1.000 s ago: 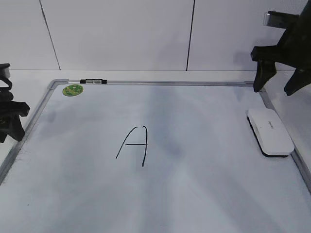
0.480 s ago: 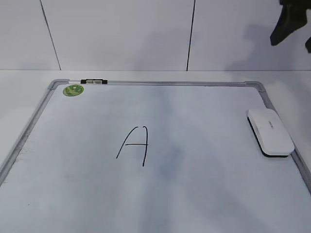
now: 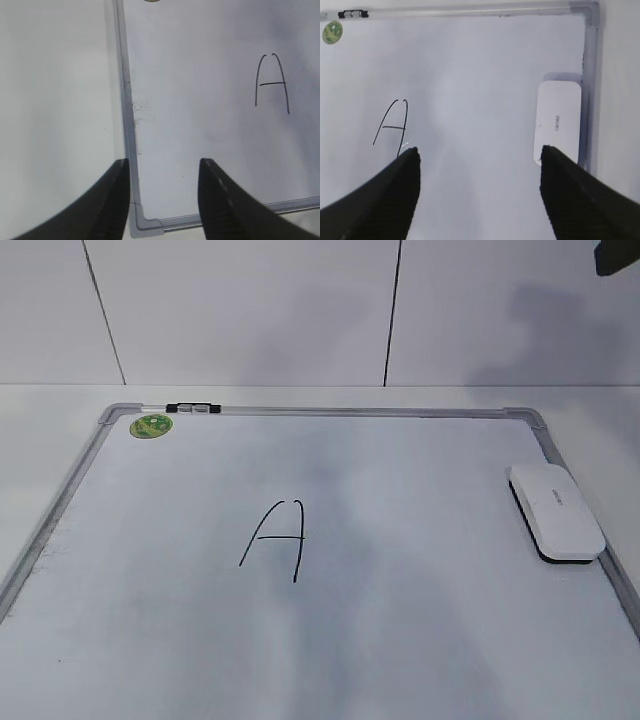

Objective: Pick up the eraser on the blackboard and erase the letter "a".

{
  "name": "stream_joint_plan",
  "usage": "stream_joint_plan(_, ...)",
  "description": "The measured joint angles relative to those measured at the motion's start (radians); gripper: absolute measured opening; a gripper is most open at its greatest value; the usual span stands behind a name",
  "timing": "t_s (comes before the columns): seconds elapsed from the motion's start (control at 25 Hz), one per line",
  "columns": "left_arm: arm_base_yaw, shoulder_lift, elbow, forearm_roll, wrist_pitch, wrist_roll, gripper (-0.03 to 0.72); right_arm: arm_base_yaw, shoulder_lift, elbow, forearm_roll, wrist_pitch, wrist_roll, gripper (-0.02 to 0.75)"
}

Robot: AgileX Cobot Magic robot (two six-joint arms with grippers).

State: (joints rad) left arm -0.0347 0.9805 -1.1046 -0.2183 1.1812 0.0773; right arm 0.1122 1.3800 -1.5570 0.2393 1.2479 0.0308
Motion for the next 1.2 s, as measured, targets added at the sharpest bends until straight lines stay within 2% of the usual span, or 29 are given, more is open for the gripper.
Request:
stream_joint_plan(0.44, -0.172, -0.218, 0.000, -0.004, 0.072, -0.035, 0.340, 0.104, -0.347, 0.288, -0.019, 0.004, 0.002, 0.593)
stream_joint_plan(0.6, -0.213, -0.330, 0.000, 0.007, 0.085, -0.050, 0.340, 0.108, -0.486, 0.399, -0.029, 0.008, 0.019, 0.593)
stream_joint_plan(0.88, -0.217, -0.497, 0.000, 0.010, 0.095, -0.077, 0.340, 0.108, -0.740, 0.562, -0.038, 0.015, 0.023, 0.593)
stream_joint_plan(1.2, -0.217, -0.584, 0.004, 0.010, 0.100, -0.077, 0.340, 0.108, -0.989, 0.649, -0.083, 0.021, 0.025, 0.593)
